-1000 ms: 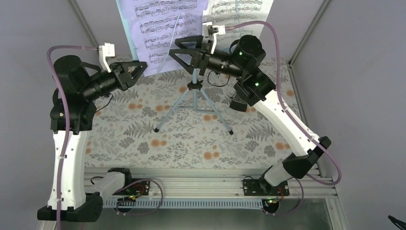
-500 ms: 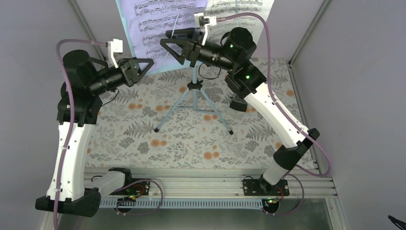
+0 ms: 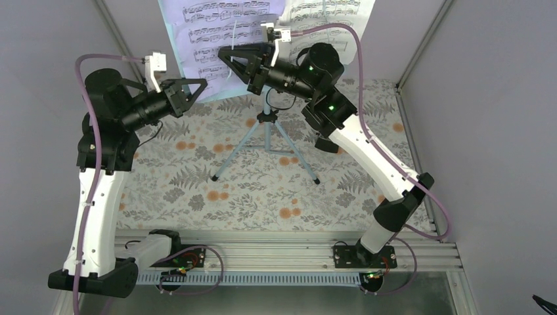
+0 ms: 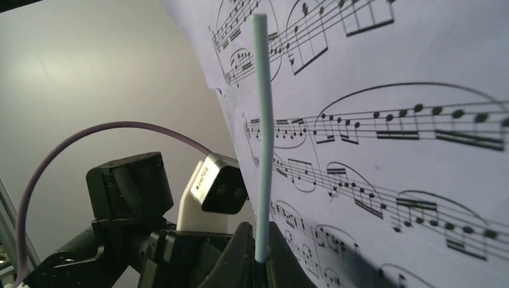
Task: Pack up the instrument practice props
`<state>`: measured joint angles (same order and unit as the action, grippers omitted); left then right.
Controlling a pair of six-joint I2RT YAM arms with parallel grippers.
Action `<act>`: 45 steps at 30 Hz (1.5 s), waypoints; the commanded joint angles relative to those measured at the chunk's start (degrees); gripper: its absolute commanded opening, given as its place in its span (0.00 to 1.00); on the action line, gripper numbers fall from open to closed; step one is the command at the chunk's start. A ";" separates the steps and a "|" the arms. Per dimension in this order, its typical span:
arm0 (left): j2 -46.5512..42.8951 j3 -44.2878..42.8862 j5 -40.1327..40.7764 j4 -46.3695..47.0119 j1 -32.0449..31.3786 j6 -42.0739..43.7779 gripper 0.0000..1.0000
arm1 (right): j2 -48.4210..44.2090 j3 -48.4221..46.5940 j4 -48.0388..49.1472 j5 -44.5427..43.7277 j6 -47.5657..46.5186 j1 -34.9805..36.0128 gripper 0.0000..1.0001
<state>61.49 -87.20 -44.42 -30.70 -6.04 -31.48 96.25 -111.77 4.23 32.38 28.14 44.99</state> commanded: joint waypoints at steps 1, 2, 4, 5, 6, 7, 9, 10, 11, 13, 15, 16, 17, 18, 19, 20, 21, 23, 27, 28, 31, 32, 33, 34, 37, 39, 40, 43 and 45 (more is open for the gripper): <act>-1.99 -3.24 3.97 -1.11 -0.15 1.03 0.02 | -2.24 1.99 1.40 -2.45 -3.08 0.45 0.04; -2.68 -3.75 5.45 -1.30 -0.14 1.31 0.02 | -2.24 1.94 1.27 -2.79 -3.13 0.45 0.04; -4.55 -5.34 9.24 -2.65 -0.11 2.19 0.02 | -2.21 1.88 1.10 -3.44 -3.26 0.40 0.04; -5.31 -6.40 11.58 -4.10 -0.11 2.55 0.02 | -2.14 1.83 0.85 -3.70 -3.20 0.42 0.04; -5.89 -7.61 14.47 -6.29 -0.11 2.95 0.02 | -2.13 1.82 0.76 -4.00 -3.18 0.37 0.04; -6.30 -8.95 18.08 -8.97 -0.12 3.16 0.02 | -2.11 1.74 0.61 -4.33 -3.18 0.41 0.04; -7.43 -10.20 25.32 -13.75 -0.15 3.51 0.03 | -2.03 1.71 0.25 -4.74 -3.10 0.45 0.04; -8.16 -9.64 28.00 -15.25 -0.11 3.42 0.02 | -2.01 1.66 0.13 -4.86 -3.02 0.42 0.04; -9.15 -8.50 30.11 -16.10 -0.13 3.29 0.02 | -1.99 1.79 0.00 -4.94 -2.96 0.42 0.04; -10.94 -5.60 34.56 -17.55 -0.11 2.72 0.02 | -2.03 1.68 -0.54 -5.33 -2.79 0.45 0.04; -12.74 -1.66 39.58 -18.46 -0.11 1.95 0.02 | -2.08 1.78 -1.00 -5.48 -2.72 0.45 0.04; -13.91 0.97 42.11 -18.47 -0.12 1.29 0.02 | -2.11 1.83 -1.10 -5.46 -2.67 0.45 0.05; -15.16 3.43 44.05 -17.77 -0.11 0.68 0.02 | -2.23 1.97 -1.09 -5.56 -2.59 0.40 0.07; -16.53 6.32 45.48 -17.00 -0.15 -0.04 0.02 | -2.28 2.06 -1.07 -5.51 -2.55 0.44 0.09; -17.70 8.91 46.54 -16.25 -0.11 -0.78 0.02 | -2.29 2.08 -1.07 -5.26 -2.61 0.41 0.10; -18.86 11.71 47.46 -15.56 -0.11 -1.60 0.02 | -2.29 2.03 -1.08 -5.16 -2.57 0.44 0.11; -19.90 14.36 48.17 -15.02 -0.11 -2.42 0.02 | -2.29 2.07 -1.10 -5.00 -2.58 0.45 0.12; -21.61 19.71 49.07 -14.05 -0.11 -4.15 0.02 | -2.43 2.03 -1.14 -4.88 -2.64 0.45 0.15; -24.38 30.02 47.85 -11.62 0.22 -6.99 0.02 | -2.72 2.16 -1.46 -4.78 -3.19 0.45 0.18; -24.82 33.13 46.98 -10.92 0.36 -7.67 0.02 | -2.77 2.18 -1.57 -4.81 -3.38 0.38 0.19; -25.68 39.56 44.54 -8.29 1.17 -8.88 0.02 | -2.98 2.22 -1.76 -4.94 -3.85 0.43 0.22; -25.62 41.66 43.39 -7.24 1.61 -9.01 0.02 | -2.99 2.25 -1.84 -4.96 -3.96 0.45 0.23; -25.29 43.67 41.82 -5.48 2.07 -9.07 0.02 | -3.12 2.32 -1.85 -4.96 -4.05 0.45 0.24; -24.56 45.67 40.23 -4.14 2.72 -9.18 0.02 | -3.15 2.48 -1.87 -4.94 -4.13 0.45 0.25; -21.79 52.12 34.76 0.45 4.97 -9.32 0.02 | -3.41 3.06 -1.65 -5.05 -4.15 0.45 0.29; -19.78 56.42 31.68 3.94 7.14 -9.18 0.02 | -3.60 3.57 -1.43 -5.12 -4.22 0.41 0.35; -18.33 58.29 29.75 5.79 8.42 -8.88 0.02 | -3.69 3.67 -1.43 -5.09 -4.19 0.44 0.38; -14.49 62.44 24.53 9.73 12.51 -7.53 0.02 | -3.94 3.72 -1.58 -5.05 -4.48 0.44 0.47; -11.94 63.91 22.58 11.38 14.97 -5.90 0.02 | -4.17 3.79 -1.57 -5.15 -4.63 0.45 0.51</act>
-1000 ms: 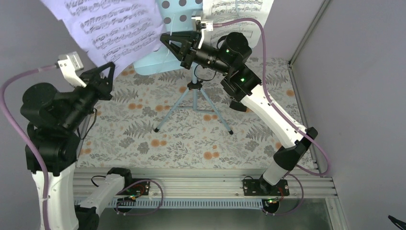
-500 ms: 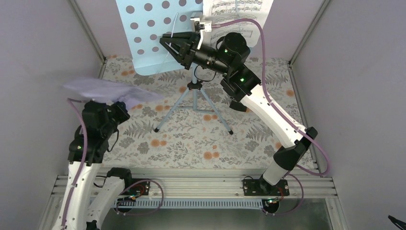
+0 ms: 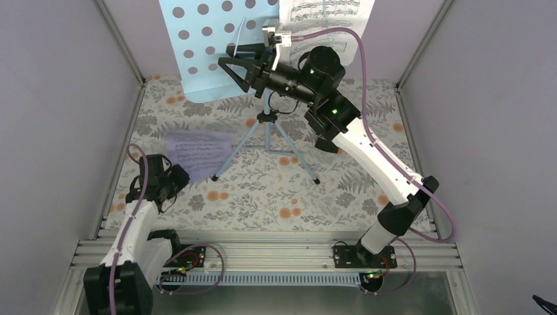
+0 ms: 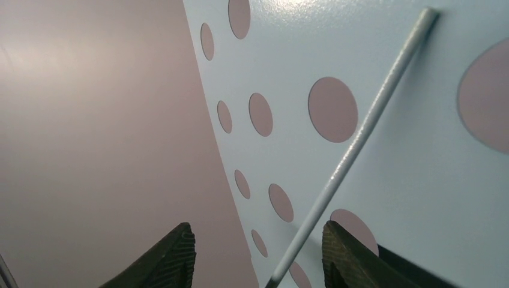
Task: Pack up the instrument practice props
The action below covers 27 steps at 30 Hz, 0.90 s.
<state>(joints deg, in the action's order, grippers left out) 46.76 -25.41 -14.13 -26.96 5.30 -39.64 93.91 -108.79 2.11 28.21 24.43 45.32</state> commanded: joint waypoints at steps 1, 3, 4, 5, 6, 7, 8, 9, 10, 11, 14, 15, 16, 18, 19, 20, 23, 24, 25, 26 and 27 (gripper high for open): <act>3.94 2.52 -8.41 8.24 4.60 3.26 0.02 | -1.95 0.85 0.61 -0.98 -0.96 0.08 0.53; 6.56 2.81 -9.42 8.66 6.30 5.30 0.02 | -2.26 1.12 0.97 -0.84 -0.88 0.12 0.59; 7.87 3.13 -9.90 8.86 7.07 6.25 0.02 | -2.36 1.34 1.18 -0.87 -0.73 0.12 0.62; 8.86 3.44 -10.35 9.26 7.76 6.87 0.03 | -2.53 1.57 1.37 -0.75 -0.63 0.12 0.64; 9.84 3.89 -10.92 10.12 8.47 7.30 0.02 | -2.73 1.83 1.48 -0.81 -0.62 0.12 0.66; 10.67 4.47 -11.53 10.92 9.10 7.50 0.02 | -2.88 1.97 1.59 -0.83 -0.61 0.08 0.69; 11.38 4.83 -12.08 11.59 9.62 7.54 0.02 | -3.00 2.11 1.66 -0.81 -0.68 0.05 0.71; 12.09 5.19 -12.34 12.15 10.15 7.56 0.02 | -3.17 2.28 1.66 -0.86 -0.76 0.11 0.74; 12.68 5.46 -12.56 12.72 10.63 7.60 0.02 | -3.32 2.34 1.65 -0.83 -0.82 0.12 0.77; 13.42 5.68 -12.83 13.18 11.14 7.64 0.02 | -3.54 2.49 1.66 -0.87 -0.94 0.12 0.79; 15.11 5.90 -13.48 14.16 12.51 8.08 0.02 | -4.09 2.62 1.47 -0.61 -1.34 0.12 0.84; 15.64 5.91 -13.69 14.28 12.88 8.24 0.02 | -4.26 2.69 1.48 -0.56 -1.43 0.12 0.86; 16.12 5.94 -13.96 14.55 13.22 8.41 0.02 | -4.57 2.91 1.49 -0.53 -1.53 0.10 0.88; 16.97 5.84 -14.34 14.92 13.78 8.72 0.02 | -5.20 3.36 1.71 -0.24 -1.66 0.12 0.90; 17.25 5.75 -14.52 15.03 13.99 8.90 0.02 | -5.55 3.78 1.90 -0.07 -1.66 0.10 0.90; 17.49 5.65 -14.71 15.05 14.22 9.02 0.03 | -5.92 4.10 2.06 0.28 -1.71 0.12 0.90; 17.79 5.25 -16.64 15.48 14.91 9.31 0.17 | -7.19 5.16 2.56 1.67 -1.70 0.09 0.96; 17.72 5.11 -17.39 15.69 15.06 9.27 0.26 | -7.67 5.40 2.55 2.29 -1.83 0.10 0.97; 17.54 4.76 -17.79 15.54 15.21 9.14 0.35 | -8.29 5.55 2.43 3.01 -1.95 0.09 0.99; 17.25 4.25 -17.85 15.23 15.40 9.02 0.47 | -8.70 5.81 2.19 3.79 -2.19 0.07 1.00; 16.66 3.67 -17.82 14.69 15.51 9.00 0.62 | -9.22 6.01 1.79 4.81 -2.42 0.11 1.00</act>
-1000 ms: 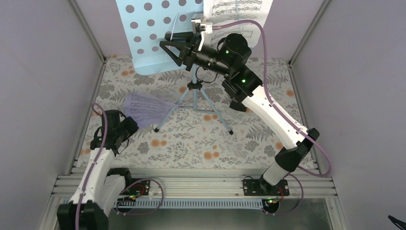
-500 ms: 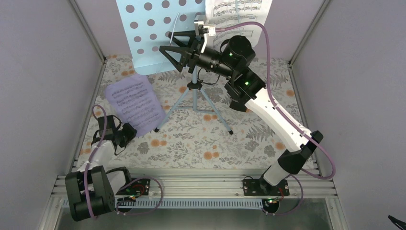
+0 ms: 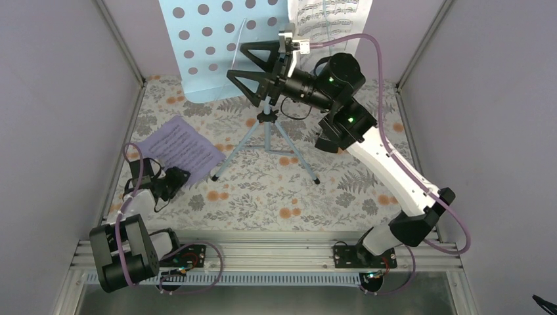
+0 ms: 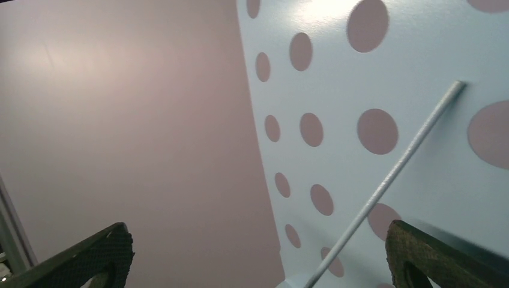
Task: Pack up the instrument practice props
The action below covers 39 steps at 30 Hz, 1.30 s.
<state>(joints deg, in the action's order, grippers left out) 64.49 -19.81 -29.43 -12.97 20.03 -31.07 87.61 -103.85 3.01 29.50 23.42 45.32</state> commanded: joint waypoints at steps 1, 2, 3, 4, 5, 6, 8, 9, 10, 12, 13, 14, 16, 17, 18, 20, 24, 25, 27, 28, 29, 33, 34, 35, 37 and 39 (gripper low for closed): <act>-1.67 -2.76 -2.14 -0.10 0.92 0.43 0.75 | -3.43 1.25 0.32 4.62 -1.75 0.10 1.00; -2.32 -3.67 -1.44 -1.37 1.01 0.44 0.88 | -4.10 1.32 -0.20 5.77 -2.24 0.11 1.00; -3.42 -4.74 -0.42 -2.65 1.10 0.45 0.97 | -4.73 1.52 -0.90 7.11 -2.73 0.12 1.00; -4.36 -5.90 0.68 -4.07 1.14 0.60 1.00 | -5.46 1.76 -1.69 8.19 -3.29 0.07 1.00; -5.33 -7.07 2.00 -5.63 1.21 0.77 1.00 | -6.24 1.99 -2.74 9.16 -3.89 0.11 1.00; -6.46 -8.14 3.39 -7.08 1.28 0.78 1.00 | -7.10 2.53 -3.79 9.67 -4.62 0.10 1.00; -9.15 -10.49 7.51 -9.88 1.41 0.54 1.00 | -9.52 3.88 -6.72 8.65 -6.85 0.07 1.00; -10.68 -11.53 9.16 -11.09 1.47 0.49 1.00 | -11.00 4.94 -8.37 6.36 -8.02 0.11 1.00; -12.42 -13.00 10.75 -12.24 1.50 0.65 1.00 | -12.91 6.50 -9.97 3.06 -9.05 0.12 1.00; -15.70 -15.15 13.77 -14.52 1.46 1.16 1.00 | -17.58 11.48 -11.61 -4.84 -10.36 0.08 1.00; -17.33 -17.02 15.11 -15.74 1.49 1.63 1.00 | -20.16 14.37 -11.84 -8.38 -11.18 0.07 1.00; -18.58 -18.27 15.94 -16.63 1.42 2.08 1.00 | -22.91 17.98 -11.81 -11.99 -12.06 0.04 1.00; -20.47 -20.96 16.82 -18.30 1.41 3.27 1.00 | -28.42 25.90 -11.04 -18.41 -12.67 0.03 1.00; -20.94 -22.03 16.75 -18.92 1.41 3.83 1.00 | -31.29 30.42 -10.24 -21.32 -12.90 -0.08 1.00; -21.33 -23.10 16.40 -19.52 1.41 4.57 1.00 | -34.59 34.88 -9.74 -24.49 -12.80 -0.06 1.00; -21.80 -24.63 15.08 -19.94 1.34 5.54 1.00 | -38.72 43.62 -8.64 -29.85 -12.66 -0.18 1.00; -22.22 -26.31 11.17 -19.98 1.33 7.50 1.00 | -39.96 58.01 -4.72 -33.94 -14.25 -1.21 0.97; -22.16 -26.58 9.79 -20.06 1.33 8.04 1.00 | -38.80 60.40 -3.36 -33.97 -14.74 -1.63 0.97; -22.48 -27.00 7.45 -20.18 1.33 8.91 1.00 | -35.49 63.27 -0.16 -33.37 -15.47 -2.64 0.94; -22.74 -27.10 6.68 -20.36 1.33 9.30 1.00 | -33.34 64.07 1.51 -33.09 -16.03 -3.14 0.93; -23.03 -27.24 6.15 -20.53 1.31 9.68 1.00 | -31.26 64.36 3.16 -33.12 -16.82 -3.55 0.92; -23.61 -27.84 5.55 -21.83 1.27 10.84 1.00 | -21.17 61.88 7.76 -31.57 -20.84 -5.53 0.87; -23.62 -27.92 5.36 -22.13 1.30 11.18 1.00 | -18.95 60.59 7.86 -31.34 -21.78 -5.85 0.85; -23.54 -28.07 5.35 -22.44 1.29 11.53 1.00 | -16.72 59.16 7.81 -31.08 -22.83 -6.19 0.84; -23.41 -27.96 5.32 -22.77 1.24 11.87 1.00 | -13.10 56.83 8.12 -30.51 -24.76 -6.59 0.81; -23.22 -27.59 5.26 -22.79 1.24 12.00 1.00 | -10.36 55.14 8.45 -30.31 -26.84 -6.94 0.78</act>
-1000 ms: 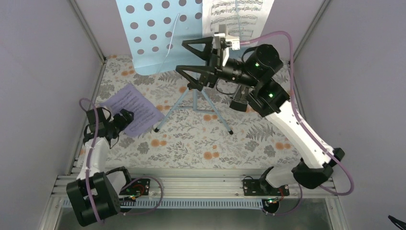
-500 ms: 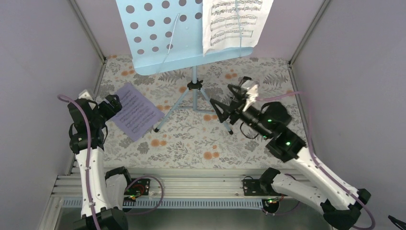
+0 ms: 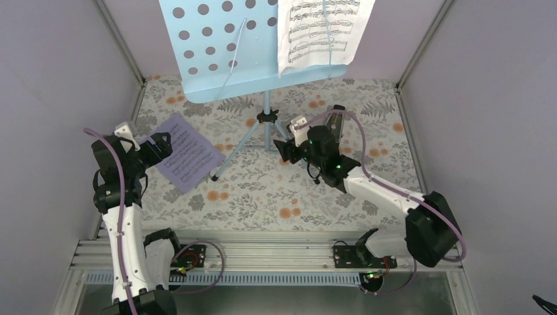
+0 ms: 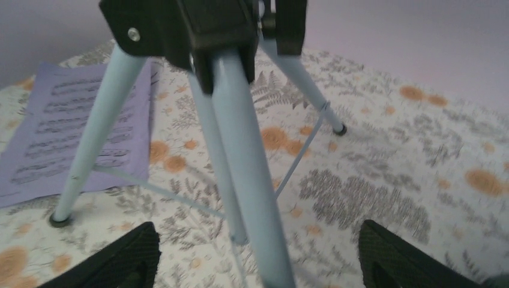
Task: Pack up the instrument practice props
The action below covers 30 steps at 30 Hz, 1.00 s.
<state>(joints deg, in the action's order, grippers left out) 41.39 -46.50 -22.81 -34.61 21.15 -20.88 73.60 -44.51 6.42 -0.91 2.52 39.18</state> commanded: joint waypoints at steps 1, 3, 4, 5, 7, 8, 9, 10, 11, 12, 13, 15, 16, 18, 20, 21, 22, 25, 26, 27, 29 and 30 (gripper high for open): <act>-0.09 -0.70 -1.52 -1.09 0.12 1.77 1.00 | 4.95 -5.00 5.14 0.28 -6.56 -0.94 0.74; -0.08 -0.46 -1.81 -0.77 0.12 1.72 1.00 | 6.89 -6.28 4.94 0.78 -7.44 -1.12 0.64; -0.08 -0.35 -1.88 -0.65 0.12 1.69 1.00 | 7.30 -6.57 5.11 1.12 -7.70 -1.12 0.59; 0.00 -0.27 -1.89 -0.57 0.12 1.72 1.00 | 7.79 -6.75 5.28 1.51 -7.93 -1.12 0.54; 0.14 -0.13 -1.82 -0.47 0.12 1.81 1.00 | 8.46 -7.02 5.35 1.55 -7.96 -1.14 0.38; 0.22 0.01 -1.80 -0.46 0.12 1.88 1.00 | 8.70 -7.12 5.29 1.43 -7.86 -1.19 0.32; 0.23 0.06 -1.80 -0.46 0.12 1.90 1.00 | 8.87 -7.16 5.19 1.25 -7.66 -1.15 0.25; 0.26 0.17 -1.80 -0.46 0.12 1.97 1.00 | 8.87 -7.10 4.97 1.09 -7.45 -1.17 0.19; 0.20 0.18 -1.74 -0.58 0.12 2.03 1.00 | 8.80 -7.08 4.72 0.94 -7.05 -1.13 0.14; 0.23 0.14 -1.68 -0.67 0.12 2.11 1.00 | 8.65 -7.08 4.21 0.65 -6.69 -1.12 0.09; 0.13 0.08 -1.59 -0.76 0.12 2.30 1.00 | 8.45 -7.01 3.70 0.14 -6.30 -1.12 0.06; -0.01 -0.15 -1.43 -0.84 0.12 2.66 1.00 | 7.59 -6.52 2.80 -2.10 -5.16 -1.10 0.04; 0.07 -0.29 -1.45 -0.89 0.12 2.81 1.00 | 7.11 -6.21 2.33 -3.65 -4.41 -1.12 0.04; 0.30 -0.49 -1.66 -0.98 0.12 3.03 1.00 | 5.95 -5.75 1.01 -7.43 -2.73 -1.05 0.04; 0.61 -0.52 -1.99 -0.79 0.12 2.91 1.00 | 4.83 -5.27 -0.40 -11.17 -0.34 -1.03 0.04; 0.68 -0.52 -2.18 -0.69 0.12 2.87 1.00 | 4.16 -5.16 -1.15 -13.35 0.87 -1.03 0.04; 0.83 -0.54 -2.40 -0.57 0.08 2.87 1.00 | 3.81 -5.17 -2.46 -16.19 2.27 -0.97 0.04; 0.88 -0.48 -2.63 -0.33 0.12 2.78 1.00 | 3.01 -5.32 -4.63 -20.55 6.00 -0.95 0.04; 0.89 -0.47 -2.67 -0.37 0.12 2.78 1.00 | 2.91 -5.37 -4.92 -21.06 6.82 -0.95 0.04; 0.89 -0.50 -2.81 -0.44 0.12 2.86 1.00 | 3.00 -5.45 -5.26 -21.56 7.59 -0.87 0.04; 0.80 -0.56 -2.99 -0.46 0.12 2.93 1.00 | 3.68 -5.94 -5.97 -22.66 8.98 -0.63 0.04; 0.70 -0.71 -3.09 -0.49 0.12 3.02 1.00 | 4.07 -6.33 -6.39 -22.91 9.73 -0.48 0.04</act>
<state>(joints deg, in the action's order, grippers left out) 42.41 -46.50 -24.51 -35.33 21.15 -18.63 78.15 -49.93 1.65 -16.56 3.38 38.54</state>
